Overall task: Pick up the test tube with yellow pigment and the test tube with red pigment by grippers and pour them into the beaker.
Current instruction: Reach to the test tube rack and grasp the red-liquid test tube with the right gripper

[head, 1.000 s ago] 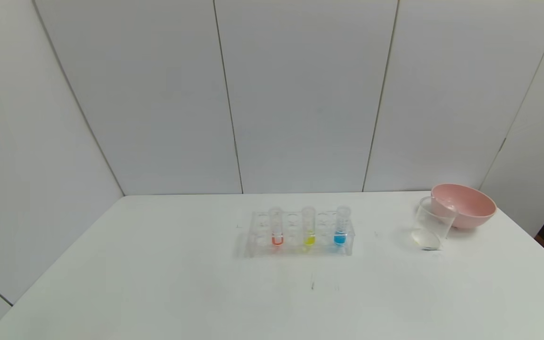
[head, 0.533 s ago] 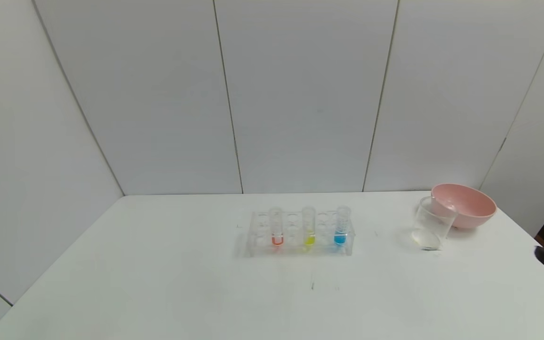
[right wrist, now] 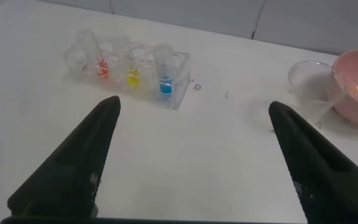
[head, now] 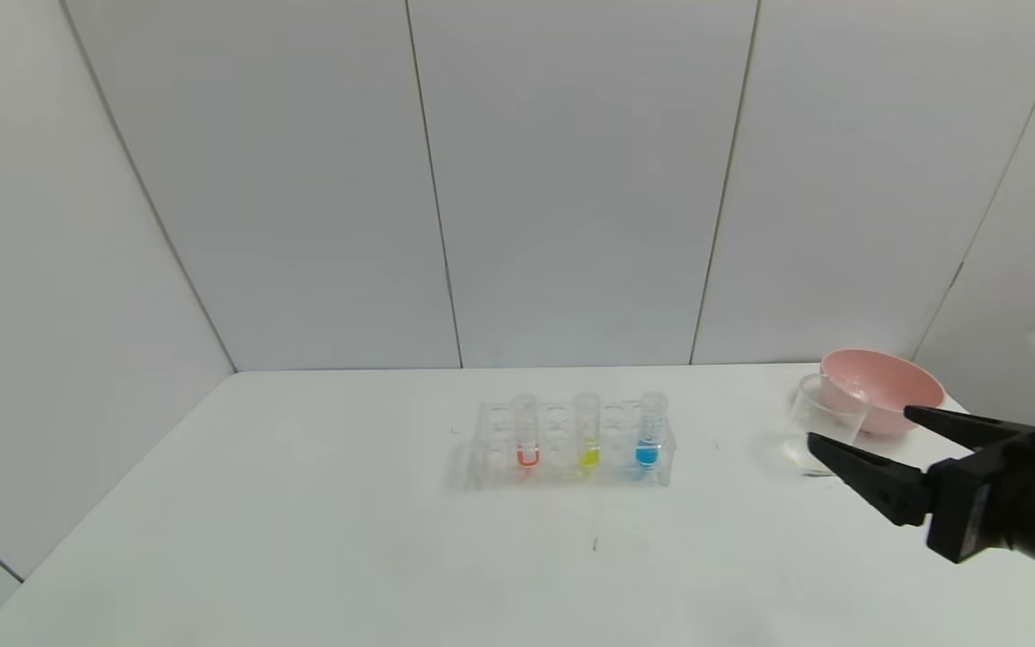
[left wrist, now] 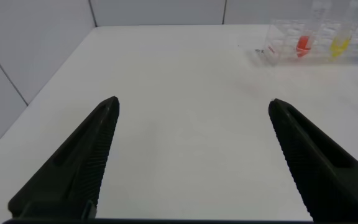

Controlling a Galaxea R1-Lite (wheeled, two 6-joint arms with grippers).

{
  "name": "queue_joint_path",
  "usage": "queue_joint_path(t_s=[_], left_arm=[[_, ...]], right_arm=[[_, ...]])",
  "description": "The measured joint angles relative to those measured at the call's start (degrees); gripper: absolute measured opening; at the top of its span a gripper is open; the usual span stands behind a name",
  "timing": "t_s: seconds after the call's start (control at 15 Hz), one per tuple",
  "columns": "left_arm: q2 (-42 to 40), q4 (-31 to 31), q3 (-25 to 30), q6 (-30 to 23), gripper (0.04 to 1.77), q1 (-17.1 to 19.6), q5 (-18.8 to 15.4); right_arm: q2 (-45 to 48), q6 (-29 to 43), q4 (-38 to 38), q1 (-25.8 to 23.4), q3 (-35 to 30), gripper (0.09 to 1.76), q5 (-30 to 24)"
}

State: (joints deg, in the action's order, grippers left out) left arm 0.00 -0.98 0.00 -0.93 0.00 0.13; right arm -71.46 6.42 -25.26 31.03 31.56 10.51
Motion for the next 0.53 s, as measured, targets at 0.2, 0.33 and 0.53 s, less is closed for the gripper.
queue_joint_path(t_s=[0.2,0.33,0.53], left_arm=[[0.00,0.00,0.00,-0.02,1.72,0.00,0.02],[0.00,0.00,0.00,0.00,1.72,0.00,0.02],[0.00,0.00,0.00,-0.02,1.72,0.00,0.00]], right_arm=[[-8.56,1.27,-4.35,7.61,2.21,1.71,6.07],[-14.01,2.35,-4.93,11.14,5.18,1.71,8.31],[-21.85,4.71,-4.85,15.20,11.19,1.71,11.52]])
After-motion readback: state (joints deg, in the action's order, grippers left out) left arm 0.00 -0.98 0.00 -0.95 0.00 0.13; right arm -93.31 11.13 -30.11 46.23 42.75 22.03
